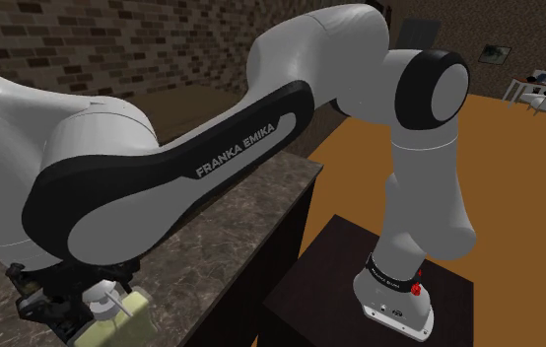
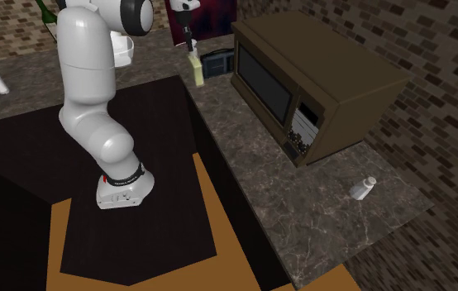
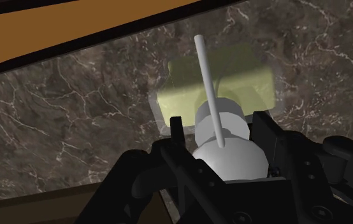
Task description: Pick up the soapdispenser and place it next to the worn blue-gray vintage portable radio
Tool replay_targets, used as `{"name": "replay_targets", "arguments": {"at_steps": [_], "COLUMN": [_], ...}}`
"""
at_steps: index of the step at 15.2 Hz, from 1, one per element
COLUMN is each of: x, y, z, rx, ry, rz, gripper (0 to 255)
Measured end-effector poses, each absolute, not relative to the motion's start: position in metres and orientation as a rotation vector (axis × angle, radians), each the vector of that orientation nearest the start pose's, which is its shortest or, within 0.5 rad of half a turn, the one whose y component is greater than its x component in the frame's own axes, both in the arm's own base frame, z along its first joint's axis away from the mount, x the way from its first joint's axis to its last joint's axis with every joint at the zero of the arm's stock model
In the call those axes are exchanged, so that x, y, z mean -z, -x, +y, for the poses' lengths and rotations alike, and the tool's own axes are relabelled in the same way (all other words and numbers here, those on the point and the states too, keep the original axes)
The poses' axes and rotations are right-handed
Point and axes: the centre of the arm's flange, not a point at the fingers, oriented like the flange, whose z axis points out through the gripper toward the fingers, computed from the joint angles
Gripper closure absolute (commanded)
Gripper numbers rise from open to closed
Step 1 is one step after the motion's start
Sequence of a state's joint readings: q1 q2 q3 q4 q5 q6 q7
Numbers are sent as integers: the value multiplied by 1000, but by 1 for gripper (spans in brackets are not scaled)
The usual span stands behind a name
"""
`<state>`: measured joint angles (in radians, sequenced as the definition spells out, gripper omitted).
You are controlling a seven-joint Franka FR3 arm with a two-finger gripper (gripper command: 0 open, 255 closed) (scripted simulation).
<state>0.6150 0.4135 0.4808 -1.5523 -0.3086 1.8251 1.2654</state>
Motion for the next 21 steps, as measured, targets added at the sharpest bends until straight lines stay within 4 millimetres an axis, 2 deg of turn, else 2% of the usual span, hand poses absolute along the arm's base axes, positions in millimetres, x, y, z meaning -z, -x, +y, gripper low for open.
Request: {"name": "replay_targets", "arguments": {"at_steps": [4, 5, 11, 16, 21], "x": [-424, -424, -424, -469, -473], "y": [-358, -358, -358, -356, -356], "z": [554, 554, 554, 562, 561], "rx": [105, 105, 106, 107, 106], "ry": [3259, 3259, 3259, 3257, 3258], "rz": [169, 169, 169, 170, 169], "gripper": [255, 0, 0, 0, 0]}}
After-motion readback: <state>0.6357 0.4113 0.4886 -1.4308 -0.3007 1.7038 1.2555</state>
